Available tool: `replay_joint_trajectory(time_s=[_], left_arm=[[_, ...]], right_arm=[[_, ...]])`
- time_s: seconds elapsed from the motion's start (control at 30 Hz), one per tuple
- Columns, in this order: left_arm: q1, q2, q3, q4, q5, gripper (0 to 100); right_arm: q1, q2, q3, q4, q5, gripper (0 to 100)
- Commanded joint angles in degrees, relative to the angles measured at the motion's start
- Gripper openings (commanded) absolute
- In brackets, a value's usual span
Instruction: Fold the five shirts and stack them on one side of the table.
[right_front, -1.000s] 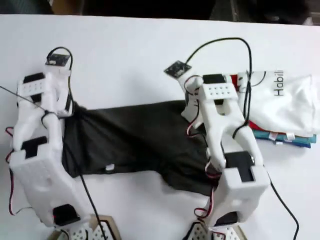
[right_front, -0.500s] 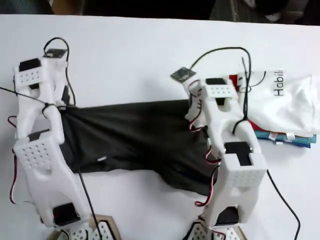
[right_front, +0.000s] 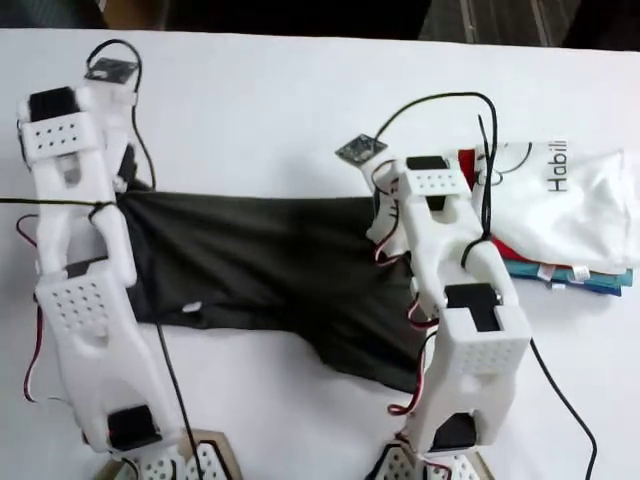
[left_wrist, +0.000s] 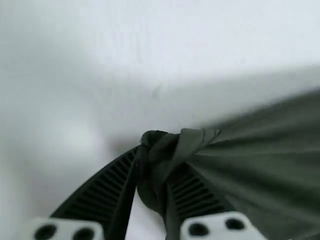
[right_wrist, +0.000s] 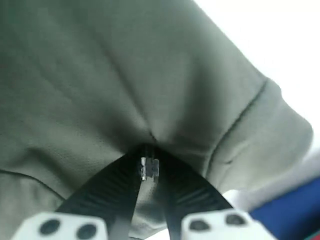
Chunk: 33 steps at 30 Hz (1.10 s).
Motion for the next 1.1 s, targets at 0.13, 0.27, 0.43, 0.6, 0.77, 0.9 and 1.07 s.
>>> replay_joint_trajectory(time_s=[0.13,0.27,0.43,0.6,0.77,0.9,1.07], left_arm=[[-0.26,5.10,-3.21,-6.33,-1.32,4],[-0.70,10.02,-3.30,-7.03,-1.32,14],[-0.88,10.73,-5.58,-6.86,-0.88,24],[-0.70,9.32,-15.08,-5.45,1.76,21],[0.88,12.13,-14.29,-7.65,1.85,21],[0.62,17.32,-14.90,-10.02,2.64,21],[-2.55,21.45,-21.32,-10.29,4.84,21]], right_arm=[[-2.42,-0.48,-2.37,-0.48,-0.26,2.0],[-2.24,-0.48,-2.46,-0.48,-0.26,2.0],[-2.07,-0.48,-2.37,-0.40,-0.26,2.0],[-2.07,-0.48,-2.37,-0.40,-0.26,2.0],[-2.24,-0.48,-2.37,-0.40,-0.26,2.0],[-2.51,-0.48,-2.37,-0.40,-0.26,2.0],[-1.89,-0.48,-2.37,0.13,-0.26,2.0]])
